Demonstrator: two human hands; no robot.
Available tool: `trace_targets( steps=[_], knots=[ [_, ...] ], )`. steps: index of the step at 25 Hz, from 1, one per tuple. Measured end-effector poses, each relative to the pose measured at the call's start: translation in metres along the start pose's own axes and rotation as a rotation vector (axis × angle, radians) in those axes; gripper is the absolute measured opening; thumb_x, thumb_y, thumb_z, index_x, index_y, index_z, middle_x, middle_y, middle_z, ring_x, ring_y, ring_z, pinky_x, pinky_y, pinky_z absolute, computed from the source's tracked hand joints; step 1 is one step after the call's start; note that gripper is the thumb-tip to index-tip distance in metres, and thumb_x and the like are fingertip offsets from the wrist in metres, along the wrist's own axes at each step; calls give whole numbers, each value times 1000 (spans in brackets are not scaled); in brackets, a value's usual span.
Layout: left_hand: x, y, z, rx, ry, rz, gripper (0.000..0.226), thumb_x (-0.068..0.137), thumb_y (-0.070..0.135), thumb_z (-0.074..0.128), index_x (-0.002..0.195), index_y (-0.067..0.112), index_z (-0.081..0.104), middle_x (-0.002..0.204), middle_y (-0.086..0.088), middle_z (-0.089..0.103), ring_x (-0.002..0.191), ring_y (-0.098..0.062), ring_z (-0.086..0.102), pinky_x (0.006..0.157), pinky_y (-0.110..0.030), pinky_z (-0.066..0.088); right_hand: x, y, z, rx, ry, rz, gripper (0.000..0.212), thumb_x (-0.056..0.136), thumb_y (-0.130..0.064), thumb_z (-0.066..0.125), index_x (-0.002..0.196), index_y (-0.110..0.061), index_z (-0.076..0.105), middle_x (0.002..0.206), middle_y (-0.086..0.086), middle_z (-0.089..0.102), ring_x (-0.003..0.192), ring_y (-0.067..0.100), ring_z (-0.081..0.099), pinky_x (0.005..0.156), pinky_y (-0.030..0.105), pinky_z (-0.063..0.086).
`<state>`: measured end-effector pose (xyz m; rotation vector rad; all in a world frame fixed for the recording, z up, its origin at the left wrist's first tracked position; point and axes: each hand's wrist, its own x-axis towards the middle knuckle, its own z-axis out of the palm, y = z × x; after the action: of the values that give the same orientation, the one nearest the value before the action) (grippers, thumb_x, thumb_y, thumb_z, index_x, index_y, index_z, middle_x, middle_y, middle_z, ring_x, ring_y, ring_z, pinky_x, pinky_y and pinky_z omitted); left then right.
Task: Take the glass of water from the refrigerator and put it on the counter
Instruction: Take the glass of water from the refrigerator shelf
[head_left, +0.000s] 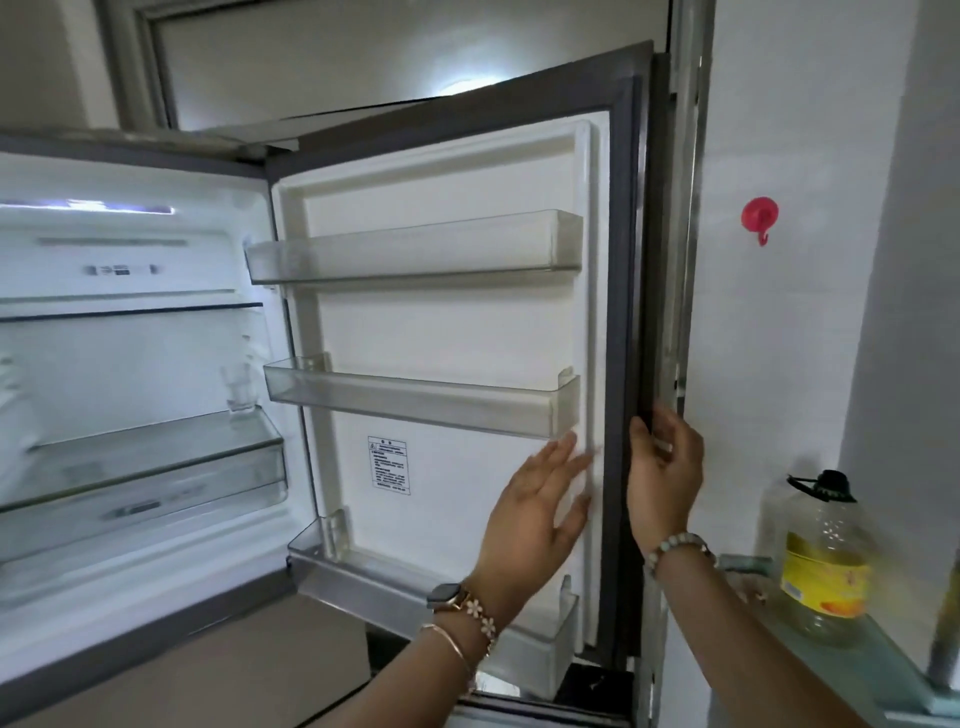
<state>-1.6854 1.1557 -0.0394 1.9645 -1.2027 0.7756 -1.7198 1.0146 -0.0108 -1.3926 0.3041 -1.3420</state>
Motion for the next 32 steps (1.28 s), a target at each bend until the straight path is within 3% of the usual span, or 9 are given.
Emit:
trace_targets(
  steps=[2,5,7,10,14,19,23,32],
  knots=[
    [-11,2,-25,-208,54,-245,32,98,33,53,127,25,63,130,9,66,119,0,58,105,-24,42,-30,-15,1,54,-27,-173,23,90,-18,62,113,-14,63,103,-14,56,92,15,59,77,6,43],
    [-26,-3,-75,-568,189,-621,25,99,27,53,106,15,74,104,1,78,95,-11,72,90,-32,54,-84,-21,14,183,-266,-197,14,85,-25,57,96,-19,63,94,-9,65,84,9,61,76,13,49],
    [-39,-12,-115,-714,238,-790,37,101,37,45,105,13,73,103,-5,78,94,-22,74,92,-36,54,-110,-19,36,204,-431,-40,8,91,-15,61,91,-20,67,93,-6,71,87,11,66,78,22,53],
    [-66,-25,-180,-870,343,-956,49,101,47,36,111,13,70,111,-9,76,101,-28,71,97,-41,49,-134,-31,85,356,-662,412,13,95,-16,60,94,-17,73,93,0,76,94,26,70,77,32,54],
    [-116,-38,-255,-880,510,-1039,54,98,52,36,118,13,67,118,-13,73,110,-34,67,104,-47,46,-163,-51,142,457,-972,836,29,94,-34,55,110,-16,70,112,8,74,105,27,68,93,41,53],
    [-185,-55,-334,-773,609,-1132,59,97,55,34,127,12,63,123,-12,71,114,-35,66,109,-51,42,-224,-65,201,425,-1231,935,37,94,-47,51,114,-22,69,117,5,72,111,27,66,96,44,50],
    [-224,-79,-385,-748,633,-1159,60,97,54,33,128,12,62,124,-14,70,116,-37,65,110,-53,40,-270,-76,244,405,-1302,980,40,92,-48,53,115,-21,70,117,6,74,108,27,68,95,44,51],
    [-235,-161,-436,-757,572,-1114,58,99,52,31,126,13,63,120,-13,72,109,-35,69,101,-49,48,-299,-79,319,418,-1276,937,38,93,-47,54,113,-21,73,114,6,76,108,27,69,98,45,51]
  ],
)
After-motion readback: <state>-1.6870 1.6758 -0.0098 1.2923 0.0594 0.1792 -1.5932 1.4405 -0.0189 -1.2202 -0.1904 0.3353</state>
